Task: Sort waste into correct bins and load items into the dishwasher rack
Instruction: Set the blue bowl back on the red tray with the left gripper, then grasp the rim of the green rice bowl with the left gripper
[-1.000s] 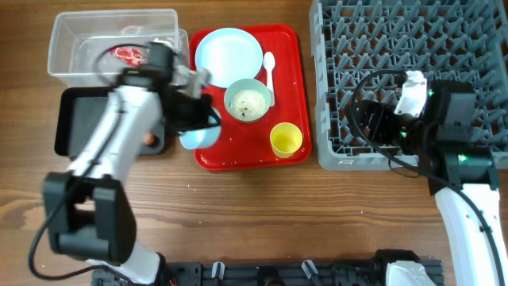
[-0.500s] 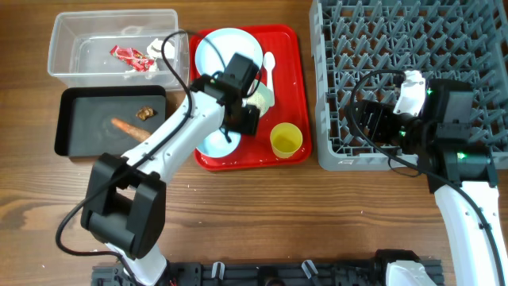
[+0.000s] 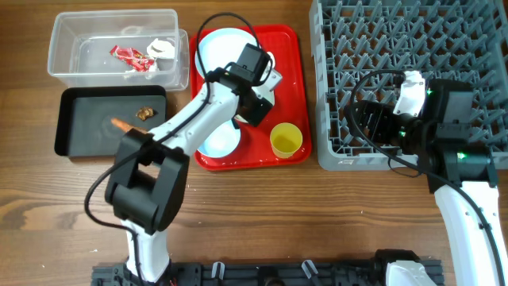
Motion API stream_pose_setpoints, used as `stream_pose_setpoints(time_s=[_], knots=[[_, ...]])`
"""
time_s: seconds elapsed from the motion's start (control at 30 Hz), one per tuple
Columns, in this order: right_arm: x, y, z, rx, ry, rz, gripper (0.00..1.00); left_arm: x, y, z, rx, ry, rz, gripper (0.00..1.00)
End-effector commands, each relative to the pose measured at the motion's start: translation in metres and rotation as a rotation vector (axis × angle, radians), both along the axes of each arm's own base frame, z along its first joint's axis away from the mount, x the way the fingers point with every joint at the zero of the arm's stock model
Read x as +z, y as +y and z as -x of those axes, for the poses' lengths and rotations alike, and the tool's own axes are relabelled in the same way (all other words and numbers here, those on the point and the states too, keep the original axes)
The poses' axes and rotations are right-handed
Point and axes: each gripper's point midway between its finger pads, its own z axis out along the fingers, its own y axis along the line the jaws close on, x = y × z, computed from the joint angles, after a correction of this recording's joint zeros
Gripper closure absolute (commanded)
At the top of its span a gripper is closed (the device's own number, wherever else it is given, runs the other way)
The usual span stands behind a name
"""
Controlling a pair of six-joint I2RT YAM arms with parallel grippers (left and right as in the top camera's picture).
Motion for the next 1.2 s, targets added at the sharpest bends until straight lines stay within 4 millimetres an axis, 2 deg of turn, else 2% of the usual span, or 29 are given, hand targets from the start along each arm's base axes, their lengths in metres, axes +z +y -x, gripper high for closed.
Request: stream_pose_setpoints(time_s=[0.0,0.1,0.2,0.27,0.33,0.4,0.47,0.53,0.6,0.73,0.87,1.07,1.17], knots=[[0.006,0.005,-0.002,0.032,-0.019,-0.004,0.00,-0.009,-0.014,0.005,-0.078,0.006,-0.010,0.40],[0.006,0.005,-0.002,0.032,-0.020,-0.004,0.00,-0.017,-0.016,0.008,-0.084,0.022,-0.019,0.44],[0.007,0.005,-0.002,0.032,-0.022,-0.004,0.00,-0.015,-0.012,0.001,-0.047,-0.004,-0.038,0.48],[0.007,0.005,-0.003,0.032,-0.025,-0.003,0.00,-0.001,-0.006,-0.010,0.032,-0.050,-0.048,0.49],[0.007,0.005,-0.003,0.032,-0.026,-0.003,0.00,0.023,-0.009,-0.014,0.035,-0.073,-0.031,0.50],[0.007,0.005,-0.003,0.032,-0.025,-0.003,0.00,0.049,-0.013,-0.011,0.025,-0.092,-0.019,0.50],[0.007,0.005,-0.003,0.032,-0.024,-0.004,0.00,0.058,-0.014,-0.001,0.003,-0.082,-0.015,0.49],[0.007,0.005,-0.003,0.031,-0.024,-0.004,0.00,0.052,-0.015,0.017,-0.028,0.003,-0.007,0.50],[0.007,0.005,-0.003,0.032,-0.024,-0.004,0.00,0.037,-0.016,0.037,-0.090,0.099,-0.003,0.50],[0.007,0.005,-0.003,0.032,-0.024,-0.004,0.00,0.015,-0.010,0.055,-0.102,0.163,-0.021,0.49],[0.008,0.008,-0.002,0.042,-0.026,-0.015,0.00,-0.002,-0.008,0.058,-0.101,0.164,-0.022,0.50],[0.008,0.008,-0.003,0.042,-0.029,-0.015,0.00,-0.023,-0.015,0.049,-0.105,0.100,0.015,0.49],[0.008,0.008,-0.003,0.042,-0.029,-0.015,0.00,-0.030,-0.017,0.046,-0.102,0.085,0.025,0.60]])
